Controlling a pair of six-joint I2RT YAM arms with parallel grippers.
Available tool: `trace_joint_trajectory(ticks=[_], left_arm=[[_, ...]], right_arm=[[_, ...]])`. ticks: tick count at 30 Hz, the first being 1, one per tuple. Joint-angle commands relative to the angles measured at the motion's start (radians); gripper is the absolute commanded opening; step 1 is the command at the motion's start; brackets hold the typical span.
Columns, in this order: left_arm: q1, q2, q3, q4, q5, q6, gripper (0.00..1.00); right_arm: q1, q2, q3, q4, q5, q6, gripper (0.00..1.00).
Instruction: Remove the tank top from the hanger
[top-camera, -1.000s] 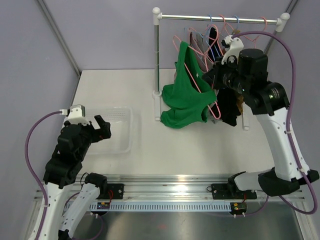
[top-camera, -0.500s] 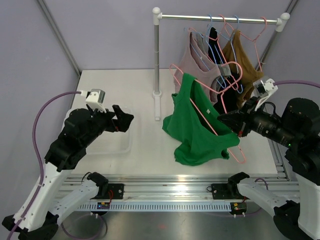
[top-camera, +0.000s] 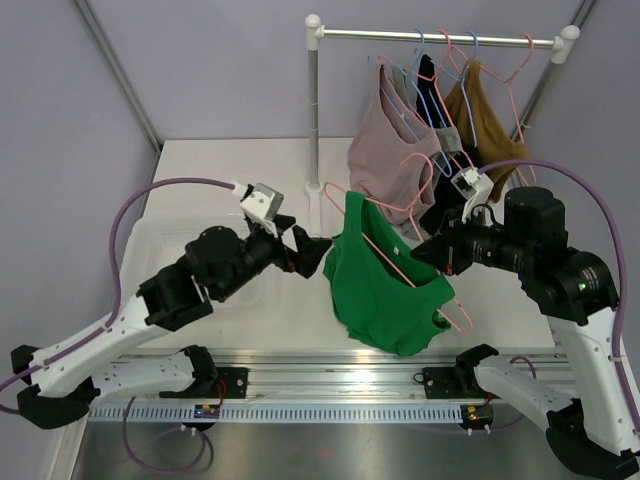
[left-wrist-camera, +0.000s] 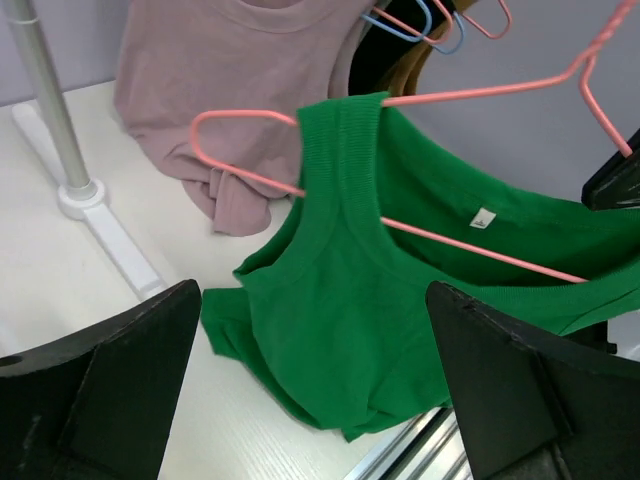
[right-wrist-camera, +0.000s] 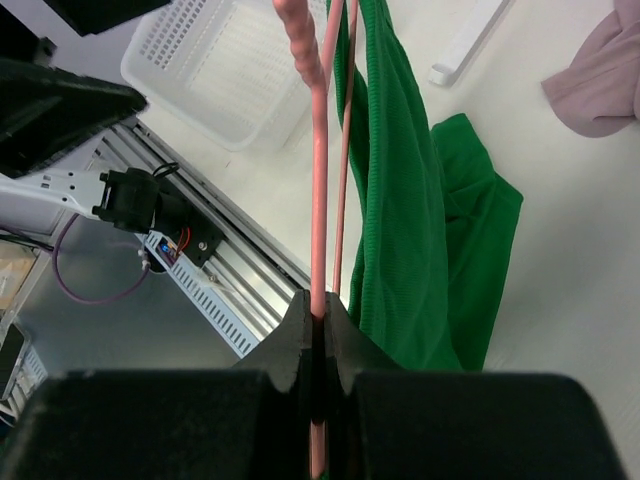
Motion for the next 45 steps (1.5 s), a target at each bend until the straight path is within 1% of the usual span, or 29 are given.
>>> trace_joint_trajectory(ticks=[1, 5, 8, 11, 12, 18, 19, 20, 21, 22, 23, 25, 26, 27, 29, 30, 31, 32, 33, 35, 36, 37, 39, 41, 45], left_arm=[[-0.06, 0.061, -0.029, 0.224, -0.098, 0.107, 0.99], [-0.067, 0.163, 0.014, 0.27, -0.096, 0.119, 0.99], [-0.07, 0.222, 0.022, 0.297, -0.14, 0.131, 0.97], [-0.07, 0.259, 0.039, 0.321, -0.148, 0.143, 0.9], [-0.07, 0.268, 0.055, 0.318, -0.153, 0.144, 0.85], [-0.069, 0.321, 0.083, 0.333, -0.188, 0.15, 0.66], [-0.07, 0.329, 0.094, 0.329, -0.205, 0.15, 0.49], [-0.069, 0.341, 0.098, 0.323, -0.211, 0.151, 0.42], [-0.069, 0.346, 0.101, 0.323, -0.226, 0.151, 0.38], [-0.069, 0.354, 0.105, 0.321, -0.232, 0.153, 0.25], [-0.069, 0.361, 0.111, 0.318, -0.24, 0.154, 0.16], [-0.069, 0.365, 0.118, 0.3, -0.298, 0.141, 0.0], [-0.069, 0.358, 0.12, 0.28, -0.33, 0.133, 0.0], [-0.067, 0.352, 0.118, 0.274, -0.401, 0.116, 0.0], [-0.063, 0.339, 0.103, 0.24, -0.49, 0.095, 0.0], [-0.048, 0.322, 0.103, 0.217, -0.58, 0.049, 0.0], [-0.035, 0.314, 0.103, 0.188, -0.614, 0.018, 0.0], [-0.018, 0.303, 0.103, 0.116, -0.637, -0.017, 0.0], [0.023, 0.276, 0.102, 0.078, -0.662, -0.093, 0.0], [0.061, 0.245, 0.091, 0.006, -0.651, -0.146, 0.0], [0.093, 0.23, 0.085, -0.013, -0.613, -0.163, 0.0], [0.107, 0.207, 0.08, -0.028, -0.592, -0.191, 0.0], [0.114, 0.19, 0.077, -0.045, -0.543, -0.189, 0.0], [0.115, 0.182, 0.078, -0.071, -0.519, -0.205, 0.0], [0.117, 0.148, 0.057, -0.065, -0.368, -0.225, 0.0]], right_arm=[[0.005, -0.022, -0.001, 0.1, -0.059, 0.011, 0.0], [0.007, -0.021, -0.02, 0.1, -0.092, 0.013, 0.0], [0.005, -0.025, -0.029, 0.095, -0.109, 0.013, 0.0], [0.007, -0.03, -0.034, 0.091, -0.132, 0.013, 0.0], [0.007, -0.033, -0.034, 0.086, -0.137, 0.011, 0.0], [0.005, -0.047, -0.028, 0.078, -0.151, 0.014, 0.0], [0.007, -0.05, -0.026, 0.078, -0.148, 0.013, 0.0], [0.005, -0.051, -0.028, 0.075, -0.145, 0.011, 0.0], [0.007, -0.053, -0.028, 0.069, -0.131, 0.005, 0.0], [0.005, -0.054, -0.029, 0.068, -0.129, 0.005, 0.0], [0.007, -0.056, -0.029, 0.066, -0.129, 0.003, 0.0], [0.007, -0.059, -0.034, 0.063, -0.119, -0.006, 0.0], [0.007, -0.064, -0.037, 0.059, -0.106, -0.01, 0.0], [0.005, -0.065, -0.048, 0.054, -0.083, -0.024, 0.0], [0.007, -0.07, -0.061, 0.043, -0.085, -0.035, 0.0], [0.01, -0.068, -0.069, 0.031, -0.097, -0.046, 0.0], [0.011, -0.068, -0.069, 0.025, -0.112, -0.052, 0.0], [0.031, -0.076, -0.071, 0.022, -0.134, -0.056, 0.0], [0.039, -0.084, -0.078, 0.022, -0.182, -0.069, 0.0], [0.074, -0.113, -0.08, 0.019, -0.238, -0.085, 0.0], [0.083, -0.125, -0.078, 0.019, -0.252, -0.099, 0.0], [0.089, -0.137, -0.077, 0.019, -0.267, -0.107, 0.0], [0.095, -0.172, -0.075, 0.029, -0.29, -0.122, 0.0], [0.096, -0.202, -0.075, 0.037, -0.283, -0.133, 0.0], [0.096, -0.211, -0.063, 0.06, -0.208, -0.138, 0.0]])
